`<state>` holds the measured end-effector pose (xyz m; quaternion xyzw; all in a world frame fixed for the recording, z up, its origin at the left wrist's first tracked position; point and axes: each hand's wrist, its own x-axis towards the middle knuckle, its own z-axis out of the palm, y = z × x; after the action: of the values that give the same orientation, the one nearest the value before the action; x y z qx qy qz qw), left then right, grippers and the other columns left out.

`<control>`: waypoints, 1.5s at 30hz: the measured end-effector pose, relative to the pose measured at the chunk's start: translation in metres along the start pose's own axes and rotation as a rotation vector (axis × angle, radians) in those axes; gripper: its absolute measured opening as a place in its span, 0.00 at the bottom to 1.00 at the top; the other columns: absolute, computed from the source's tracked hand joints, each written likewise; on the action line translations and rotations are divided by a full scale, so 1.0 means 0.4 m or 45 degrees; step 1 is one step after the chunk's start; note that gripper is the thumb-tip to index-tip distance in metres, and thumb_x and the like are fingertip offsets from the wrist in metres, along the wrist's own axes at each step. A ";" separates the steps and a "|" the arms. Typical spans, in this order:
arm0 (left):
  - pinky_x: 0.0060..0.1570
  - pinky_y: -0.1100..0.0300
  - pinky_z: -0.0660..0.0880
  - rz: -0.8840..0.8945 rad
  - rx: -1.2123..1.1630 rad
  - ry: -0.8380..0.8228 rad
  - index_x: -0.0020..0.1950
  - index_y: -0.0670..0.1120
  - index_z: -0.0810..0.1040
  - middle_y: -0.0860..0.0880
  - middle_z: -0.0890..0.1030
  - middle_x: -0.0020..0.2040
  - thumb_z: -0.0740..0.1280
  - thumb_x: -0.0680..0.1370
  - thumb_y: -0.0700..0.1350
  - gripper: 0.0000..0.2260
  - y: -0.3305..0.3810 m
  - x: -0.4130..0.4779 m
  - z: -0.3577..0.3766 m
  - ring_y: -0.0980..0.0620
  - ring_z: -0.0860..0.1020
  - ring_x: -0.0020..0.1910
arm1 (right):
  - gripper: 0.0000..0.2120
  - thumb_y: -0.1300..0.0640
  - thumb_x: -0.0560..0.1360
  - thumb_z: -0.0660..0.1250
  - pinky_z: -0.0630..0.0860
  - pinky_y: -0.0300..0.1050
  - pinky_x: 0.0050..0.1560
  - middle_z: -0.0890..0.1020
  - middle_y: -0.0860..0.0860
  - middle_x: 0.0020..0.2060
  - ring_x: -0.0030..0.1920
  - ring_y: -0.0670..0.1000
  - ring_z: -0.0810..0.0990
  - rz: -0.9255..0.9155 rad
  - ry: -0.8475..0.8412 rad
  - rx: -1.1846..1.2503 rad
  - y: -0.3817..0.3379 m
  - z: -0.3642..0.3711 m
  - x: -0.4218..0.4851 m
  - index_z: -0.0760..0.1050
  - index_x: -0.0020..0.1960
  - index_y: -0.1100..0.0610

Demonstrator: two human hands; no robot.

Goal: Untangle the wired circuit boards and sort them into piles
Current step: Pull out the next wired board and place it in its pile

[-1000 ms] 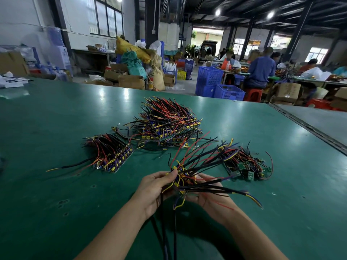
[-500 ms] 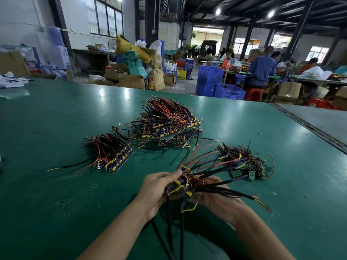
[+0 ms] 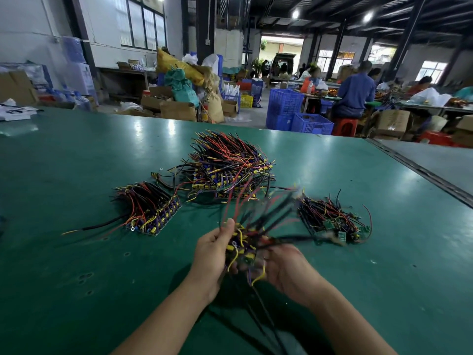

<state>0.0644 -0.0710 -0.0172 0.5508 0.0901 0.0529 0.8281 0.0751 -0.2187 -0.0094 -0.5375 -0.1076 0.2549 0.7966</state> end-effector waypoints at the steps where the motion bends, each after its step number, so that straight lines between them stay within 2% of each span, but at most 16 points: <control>1: 0.23 0.61 0.71 -0.018 -0.044 0.049 0.43 0.40 0.79 0.41 0.79 0.33 0.66 0.77 0.53 0.16 0.001 0.003 -0.002 0.48 0.74 0.23 | 0.07 0.66 0.76 0.60 0.79 0.48 0.38 0.79 0.67 0.46 0.42 0.62 0.82 -0.004 0.005 0.002 0.002 0.001 0.004 0.70 0.54 0.67; 4: 0.25 0.58 0.75 0.028 -0.066 0.114 0.44 0.38 0.79 0.41 0.81 0.35 0.66 0.77 0.54 0.18 -0.002 0.012 -0.006 0.47 0.77 0.26 | 0.12 0.67 0.73 0.63 0.80 0.49 0.39 0.80 0.63 0.42 0.39 0.59 0.82 -0.060 0.032 0.038 0.012 -0.001 0.014 0.70 0.57 0.65; 9: 0.47 0.32 0.74 0.222 0.073 0.096 0.47 0.29 0.72 0.40 0.77 0.42 0.69 0.69 0.61 0.32 -0.007 0.003 -0.004 0.42 0.74 0.41 | 0.10 0.62 0.70 0.63 0.76 0.47 0.33 0.80 0.60 0.37 0.31 0.55 0.77 -0.163 0.049 -0.133 0.023 0.001 0.016 0.81 0.49 0.61; 11: 0.44 0.41 0.75 0.345 0.139 0.092 0.44 0.32 0.73 0.43 0.75 0.39 0.68 0.70 0.62 0.30 -0.009 0.007 -0.014 0.46 0.72 0.39 | 0.10 0.61 0.70 0.63 0.76 0.47 0.35 0.81 0.59 0.37 0.32 0.55 0.77 -0.185 0.053 -0.249 0.016 0.000 0.012 0.82 0.46 0.58; 14: 0.37 0.65 0.68 0.614 0.394 0.042 0.35 0.50 0.75 0.58 0.71 0.31 0.66 0.74 0.58 0.14 -0.002 0.009 -0.031 0.59 0.69 0.33 | 0.07 0.62 0.76 0.63 0.77 0.47 0.42 0.81 0.51 0.37 0.38 0.51 0.79 -0.212 0.043 -0.675 -0.003 -0.003 -0.002 0.80 0.47 0.58; 16: 0.36 0.64 0.68 0.711 0.523 0.030 0.33 0.55 0.72 0.58 0.72 0.30 0.66 0.75 0.56 0.12 0.000 0.009 -0.036 0.60 0.68 0.32 | 0.10 0.66 0.80 0.60 0.78 0.46 0.43 0.81 0.47 0.36 0.38 0.47 0.79 -0.195 -0.001 -0.899 -0.011 -0.011 -0.006 0.78 0.47 0.58; 18: 0.38 0.57 0.71 0.775 0.595 0.055 0.35 0.51 0.72 0.55 0.73 0.31 0.66 0.76 0.57 0.14 -0.004 0.007 -0.036 0.56 0.72 0.34 | 0.08 0.64 0.82 0.59 0.79 0.47 0.43 0.77 0.52 0.37 0.39 0.49 0.76 -0.176 0.030 -0.940 -0.014 -0.015 -0.007 0.77 0.50 0.60; 22: 0.34 0.73 0.68 0.910 0.662 0.069 0.37 0.54 0.71 0.63 0.77 0.34 0.65 0.76 0.56 0.11 -0.015 -0.005 -0.018 0.64 0.75 0.33 | 0.10 0.52 0.80 0.62 0.76 0.44 0.40 0.81 0.54 0.40 0.37 0.50 0.79 -0.065 0.083 -0.607 -0.018 0.000 -0.011 0.81 0.46 0.51; 24: 0.34 0.71 0.67 0.875 0.628 0.092 0.36 0.55 0.70 0.62 0.76 0.34 0.65 0.76 0.58 0.12 -0.024 -0.008 -0.009 0.62 0.73 0.33 | 0.10 0.49 0.74 0.64 0.73 0.46 0.38 0.80 0.52 0.34 0.32 0.49 0.78 -0.096 0.048 -0.500 -0.024 0.010 -0.016 0.82 0.41 0.50; 27: 0.38 0.63 0.70 0.670 0.425 0.060 0.35 0.53 0.73 0.57 0.74 0.32 0.65 0.75 0.56 0.12 -0.032 -0.007 0.001 0.59 0.72 0.34 | 0.13 0.49 0.73 0.64 0.74 0.43 0.32 0.78 0.55 0.31 0.27 0.49 0.76 -0.211 0.092 -0.541 -0.024 0.014 -0.012 0.76 0.45 0.59; 32: 0.40 0.61 0.73 0.544 0.315 -0.021 0.37 0.53 0.79 0.54 0.79 0.35 0.65 0.76 0.58 0.13 -0.033 -0.014 0.009 0.56 0.77 0.37 | 0.13 0.50 0.78 0.59 0.75 0.36 0.35 0.81 0.47 0.33 0.32 0.44 0.78 -0.347 0.082 -0.630 -0.015 0.022 -0.011 0.77 0.44 0.57; 34: 0.42 0.57 0.75 0.451 0.326 -0.050 0.41 0.48 0.82 0.50 0.82 0.38 0.64 0.75 0.63 0.19 -0.033 -0.013 0.008 0.51 0.79 0.39 | 0.15 0.47 0.78 0.59 0.71 0.37 0.26 0.77 0.51 0.27 0.24 0.47 0.74 -0.344 0.075 -0.630 -0.015 0.026 -0.013 0.74 0.42 0.58; 37: 0.47 0.44 0.77 0.248 0.349 -0.124 0.46 0.39 0.82 0.38 0.82 0.41 0.63 0.73 0.70 0.32 -0.025 -0.016 0.007 0.40 0.80 0.41 | 0.15 0.45 0.75 0.61 0.68 0.36 0.24 0.74 0.50 0.24 0.22 0.46 0.71 -0.369 0.116 -0.659 -0.021 0.019 -0.015 0.72 0.39 0.57; 39: 0.36 0.49 0.74 0.175 0.339 -0.160 0.42 0.44 0.84 0.42 0.79 0.34 0.64 0.69 0.73 0.31 -0.019 -0.024 0.010 0.46 0.77 0.34 | 0.15 0.44 0.74 0.62 0.68 0.36 0.25 0.74 0.49 0.24 0.24 0.47 0.71 -0.350 0.117 -0.651 -0.023 0.013 -0.017 0.72 0.39 0.56; 42: 0.40 0.46 0.74 0.088 0.197 -0.174 0.42 0.37 0.83 0.42 0.80 0.36 0.67 0.70 0.68 0.32 -0.013 -0.027 0.015 0.46 0.77 0.37 | 0.14 0.44 0.73 0.63 0.69 0.36 0.26 0.75 0.49 0.25 0.25 0.46 0.73 -0.291 0.094 -0.575 -0.019 0.014 -0.019 0.72 0.41 0.55; 45: 0.36 0.53 0.74 0.043 0.078 -0.222 0.46 0.38 0.85 0.38 0.82 0.35 0.66 0.73 0.62 0.26 -0.007 -0.032 0.018 0.43 0.78 0.33 | 0.12 0.46 0.72 0.64 0.70 0.35 0.27 0.75 0.46 0.26 0.25 0.44 0.75 -0.242 0.080 -0.458 -0.019 0.022 -0.022 0.72 0.43 0.56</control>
<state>0.0534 -0.0808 -0.0159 0.5798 0.0100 0.0160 0.8145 0.0661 -0.2184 0.0017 -0.6661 -0.1769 0.1384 0.7112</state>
